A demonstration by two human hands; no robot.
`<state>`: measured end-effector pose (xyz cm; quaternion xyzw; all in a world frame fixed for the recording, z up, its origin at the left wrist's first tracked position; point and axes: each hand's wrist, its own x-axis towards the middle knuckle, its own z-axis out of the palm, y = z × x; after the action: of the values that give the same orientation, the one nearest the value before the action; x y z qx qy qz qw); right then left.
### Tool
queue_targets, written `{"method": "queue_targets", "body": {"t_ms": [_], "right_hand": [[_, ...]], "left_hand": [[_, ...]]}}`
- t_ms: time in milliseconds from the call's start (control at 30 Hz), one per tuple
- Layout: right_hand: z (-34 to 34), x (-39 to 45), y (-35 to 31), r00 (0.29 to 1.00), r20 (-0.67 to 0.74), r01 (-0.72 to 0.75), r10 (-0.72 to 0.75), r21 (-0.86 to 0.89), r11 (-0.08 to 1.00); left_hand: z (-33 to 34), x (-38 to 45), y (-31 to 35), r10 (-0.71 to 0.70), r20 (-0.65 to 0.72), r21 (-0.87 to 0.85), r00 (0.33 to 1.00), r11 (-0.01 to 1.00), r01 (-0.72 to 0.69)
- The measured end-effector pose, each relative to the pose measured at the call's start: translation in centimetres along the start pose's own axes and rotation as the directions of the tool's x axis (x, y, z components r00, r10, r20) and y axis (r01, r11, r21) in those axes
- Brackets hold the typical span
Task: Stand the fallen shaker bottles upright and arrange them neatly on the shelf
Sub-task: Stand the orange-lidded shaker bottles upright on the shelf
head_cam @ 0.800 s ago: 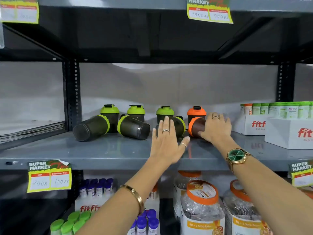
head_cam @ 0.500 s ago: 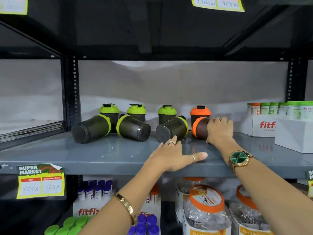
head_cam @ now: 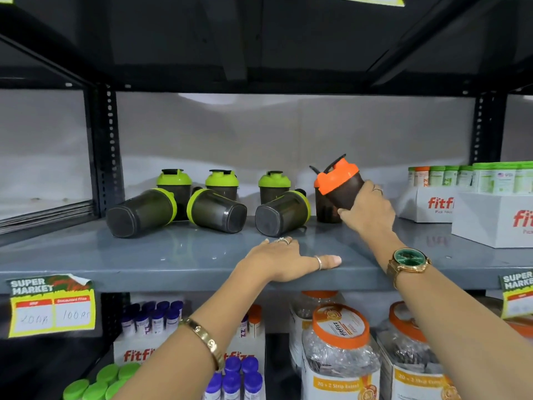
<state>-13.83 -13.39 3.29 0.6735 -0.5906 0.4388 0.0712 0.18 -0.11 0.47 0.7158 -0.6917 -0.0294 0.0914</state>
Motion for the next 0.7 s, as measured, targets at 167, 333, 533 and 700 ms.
{"method": "queue_targets", "body": {"t_ms": [167, 333, 533, 700], "right_hand": [[0.6, 0.8, 0.6, 0.985, 0.126, -0.155, 0.122, 0.294, 0.943], [1.4, 1.8, 1.8, 0.920, 0.327, -0.340, 0.218, 0.385, 0.858], [1.8, 2.1, 2.1, 0.893, 0.399, -0.375, 0.210, 0.400, 0.836], [1.5, 1.6, 1.5, 0.905, 0.363, -0.393, 0.222, 0.510, 0.765]], "left_hand": [[0.0, 0.0, 0.1, 0.004, 0.004, 0.009, 1.000, 1.000, -0.004], [0.0, 0.2, -0.1, 0.020, 0.009, 0.015, 1.000, 1.000, -0.020], [0.1, 0.3, -0.2, 0.027, -0.001, 0.015, 1.000, 1.000, -0.027], [0.0, 0.2, -0.1, 0.015, -0.010, 0.011, 1.000, 1.000, -0.015]]}}
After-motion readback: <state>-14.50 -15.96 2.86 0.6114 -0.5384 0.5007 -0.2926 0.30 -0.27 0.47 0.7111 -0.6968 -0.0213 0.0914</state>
